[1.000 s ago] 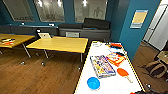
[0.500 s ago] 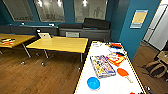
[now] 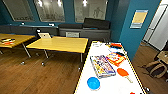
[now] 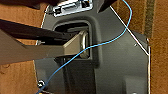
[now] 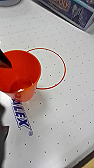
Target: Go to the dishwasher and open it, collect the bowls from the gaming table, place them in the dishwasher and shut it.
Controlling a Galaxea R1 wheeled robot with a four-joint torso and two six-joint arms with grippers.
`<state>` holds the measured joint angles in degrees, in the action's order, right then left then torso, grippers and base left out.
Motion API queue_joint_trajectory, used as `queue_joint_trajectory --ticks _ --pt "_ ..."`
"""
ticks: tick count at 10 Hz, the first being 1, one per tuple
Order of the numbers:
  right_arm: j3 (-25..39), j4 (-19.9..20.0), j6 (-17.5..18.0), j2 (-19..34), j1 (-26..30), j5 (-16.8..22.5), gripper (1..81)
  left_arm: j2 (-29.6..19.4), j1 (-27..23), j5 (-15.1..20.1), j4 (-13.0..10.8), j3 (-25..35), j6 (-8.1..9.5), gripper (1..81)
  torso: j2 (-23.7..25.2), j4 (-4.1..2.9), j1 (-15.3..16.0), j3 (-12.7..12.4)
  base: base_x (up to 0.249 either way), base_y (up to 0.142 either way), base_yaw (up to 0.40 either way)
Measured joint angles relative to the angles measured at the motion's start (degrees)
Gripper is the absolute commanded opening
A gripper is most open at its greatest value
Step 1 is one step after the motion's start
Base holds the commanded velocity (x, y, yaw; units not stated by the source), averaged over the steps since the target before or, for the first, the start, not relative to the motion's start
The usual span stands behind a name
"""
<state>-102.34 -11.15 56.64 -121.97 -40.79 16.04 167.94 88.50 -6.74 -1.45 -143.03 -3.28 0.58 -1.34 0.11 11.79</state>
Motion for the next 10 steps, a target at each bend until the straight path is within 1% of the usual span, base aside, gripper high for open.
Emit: queue_joint_trajectory --ticks 2,5,9,10 --pt "-0.1 0.0 0.0 -0.3 0.0 0.0 81.1 0.0 0.0 0.0 0.0 0.0 0.00 81.1 0.0 0.00 0.0 0.0 0.000 0.000 0.000" --pt "-1.4 0.0 0.0 -3.1 -0.5 -0.4 81.1 0.0 0.0 0.0 0.0 0.0 -0.02 81.1 0.0 0.00 0.0 0.0 0.000 0.000 0.000" --pt "-4.1 0.0 -0.1 -4.9 -2.0 -1.1 81.1 0.0 0.0 -0.1 0.0 0.0 0.00 81.1 0.0 0.00 0.0 0.0 0.000 0.000 0.000" --pt "-5.4 0.0 -0.1 -5.7 -2.6 -1.3 1.0 0.0 0.0 -0.1 0.0 0.0 0.00 81.1 0.0 0.00 0.0 0.0 0.000 0.000 0.000"
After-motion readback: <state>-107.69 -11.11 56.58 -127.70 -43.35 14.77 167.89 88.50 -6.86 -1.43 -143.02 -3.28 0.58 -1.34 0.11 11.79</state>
